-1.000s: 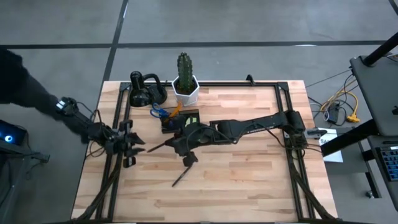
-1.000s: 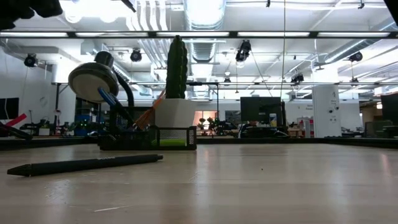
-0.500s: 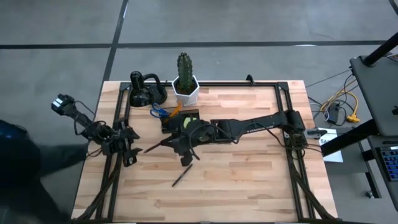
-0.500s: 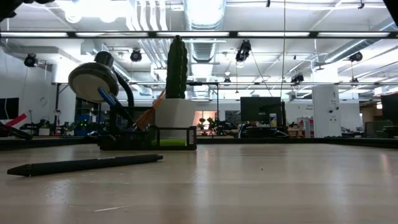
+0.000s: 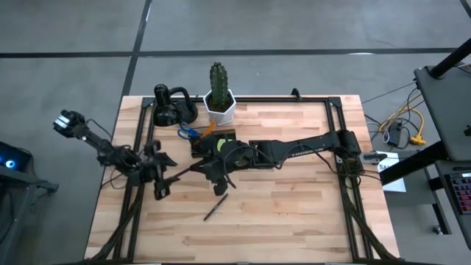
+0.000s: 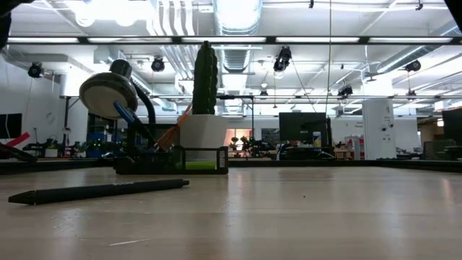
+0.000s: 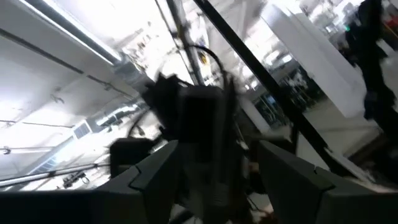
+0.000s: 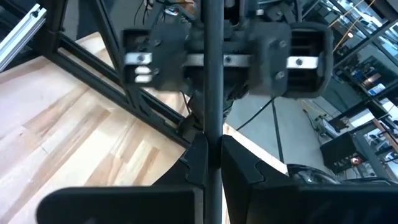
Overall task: Pick and place office supplies into organizer
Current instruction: Put the right black pen into the black desk organizer
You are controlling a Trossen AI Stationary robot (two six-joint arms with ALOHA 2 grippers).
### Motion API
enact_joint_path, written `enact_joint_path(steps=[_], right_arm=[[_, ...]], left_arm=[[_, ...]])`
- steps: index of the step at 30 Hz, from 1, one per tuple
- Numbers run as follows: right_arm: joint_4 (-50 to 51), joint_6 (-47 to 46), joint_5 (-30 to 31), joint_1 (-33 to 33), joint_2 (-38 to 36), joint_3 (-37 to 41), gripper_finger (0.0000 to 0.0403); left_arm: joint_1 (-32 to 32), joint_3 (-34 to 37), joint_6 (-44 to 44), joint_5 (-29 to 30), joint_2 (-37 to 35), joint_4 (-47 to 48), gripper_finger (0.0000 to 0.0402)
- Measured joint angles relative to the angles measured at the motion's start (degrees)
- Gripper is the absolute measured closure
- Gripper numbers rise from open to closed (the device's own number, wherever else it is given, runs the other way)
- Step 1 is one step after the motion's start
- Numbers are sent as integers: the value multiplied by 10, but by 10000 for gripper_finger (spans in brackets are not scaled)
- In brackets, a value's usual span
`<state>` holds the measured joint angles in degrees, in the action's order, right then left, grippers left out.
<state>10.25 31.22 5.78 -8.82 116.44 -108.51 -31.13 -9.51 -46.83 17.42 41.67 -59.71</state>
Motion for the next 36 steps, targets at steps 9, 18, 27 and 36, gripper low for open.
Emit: enact_joint_path(steps=[9,18,27,36], right_arm=[[2,0,1,0,1,0,390],[1,0,4,0,1,0,390],[1,3,4,3,1,0,390],[3,5,2,2,1,0,390]], left_arm=[[4,-34,-3,1,73,-21,200],[5,-32,-6,5,79,-39,201],[5,-32,-2,6,60,-44,239],[8,-32,-6,11,61,-48,345]])
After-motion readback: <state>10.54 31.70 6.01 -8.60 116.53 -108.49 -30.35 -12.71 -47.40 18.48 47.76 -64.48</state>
